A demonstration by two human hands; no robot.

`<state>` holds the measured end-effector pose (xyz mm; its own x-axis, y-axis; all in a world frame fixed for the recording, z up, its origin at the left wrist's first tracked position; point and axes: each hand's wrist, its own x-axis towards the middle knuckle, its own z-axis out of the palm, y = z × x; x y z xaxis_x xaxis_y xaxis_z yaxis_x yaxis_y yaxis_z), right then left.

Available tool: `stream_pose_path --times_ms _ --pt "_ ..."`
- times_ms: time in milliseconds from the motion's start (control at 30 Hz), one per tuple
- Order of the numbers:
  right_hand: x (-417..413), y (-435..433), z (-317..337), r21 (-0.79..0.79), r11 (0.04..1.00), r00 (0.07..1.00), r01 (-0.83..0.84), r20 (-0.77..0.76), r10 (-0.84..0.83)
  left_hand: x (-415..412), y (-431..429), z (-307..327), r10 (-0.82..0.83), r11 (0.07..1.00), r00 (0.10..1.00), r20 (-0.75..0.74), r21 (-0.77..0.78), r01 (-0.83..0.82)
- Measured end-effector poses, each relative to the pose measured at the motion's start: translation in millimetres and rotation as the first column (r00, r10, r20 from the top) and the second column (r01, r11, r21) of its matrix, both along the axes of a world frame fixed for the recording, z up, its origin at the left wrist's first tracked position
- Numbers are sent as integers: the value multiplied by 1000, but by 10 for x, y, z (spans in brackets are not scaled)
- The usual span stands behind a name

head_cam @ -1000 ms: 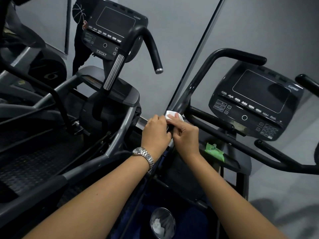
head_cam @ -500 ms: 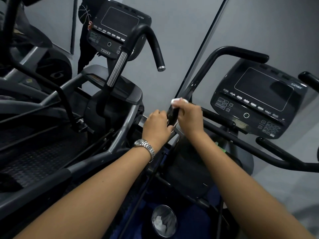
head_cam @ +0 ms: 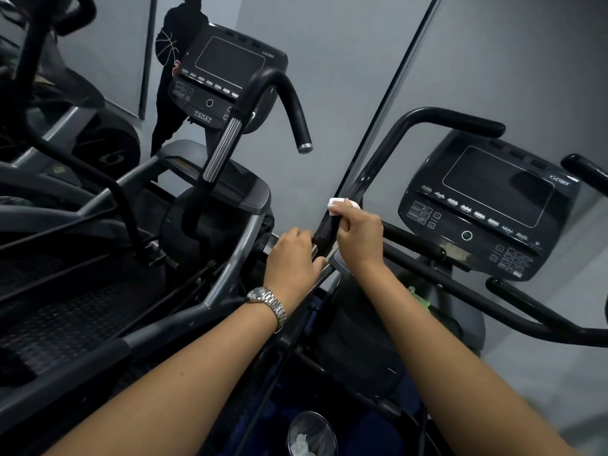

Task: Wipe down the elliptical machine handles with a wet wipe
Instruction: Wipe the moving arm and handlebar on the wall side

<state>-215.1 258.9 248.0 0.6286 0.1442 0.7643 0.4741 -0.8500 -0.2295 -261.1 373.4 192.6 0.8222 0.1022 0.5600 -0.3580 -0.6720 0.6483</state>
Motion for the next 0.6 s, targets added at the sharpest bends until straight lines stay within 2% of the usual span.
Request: stream_pose_path --times_ms 100,167,300,400,500,600 --pt "-120 -81 -146 -101 989 994 -106 13 108 2 12 -12 0 1000 1000 15 14 0" --pt "-77 -171 -125 -105 983 989 -148 -1 149 4 19 -11 -4 1000 1000 17 18 4" --pt "155 -161 51 73 993 994 -96 -39 99 10 12 -11 -15 1000 1000 7 8 15" --pt "69 -159 -27 -20 991 991 -136 -6 136 13 10 -19 -5 1000 1000 11 15 5" --pt "-31 -311 -152 -102 962 966 -255 5 257 11 17 -19 -6 1000 1000 16 30 6" --pt "151 -321 -36 25 979 980 -201 5 201 11 16 -10 -8 999 1000 13 31 7"
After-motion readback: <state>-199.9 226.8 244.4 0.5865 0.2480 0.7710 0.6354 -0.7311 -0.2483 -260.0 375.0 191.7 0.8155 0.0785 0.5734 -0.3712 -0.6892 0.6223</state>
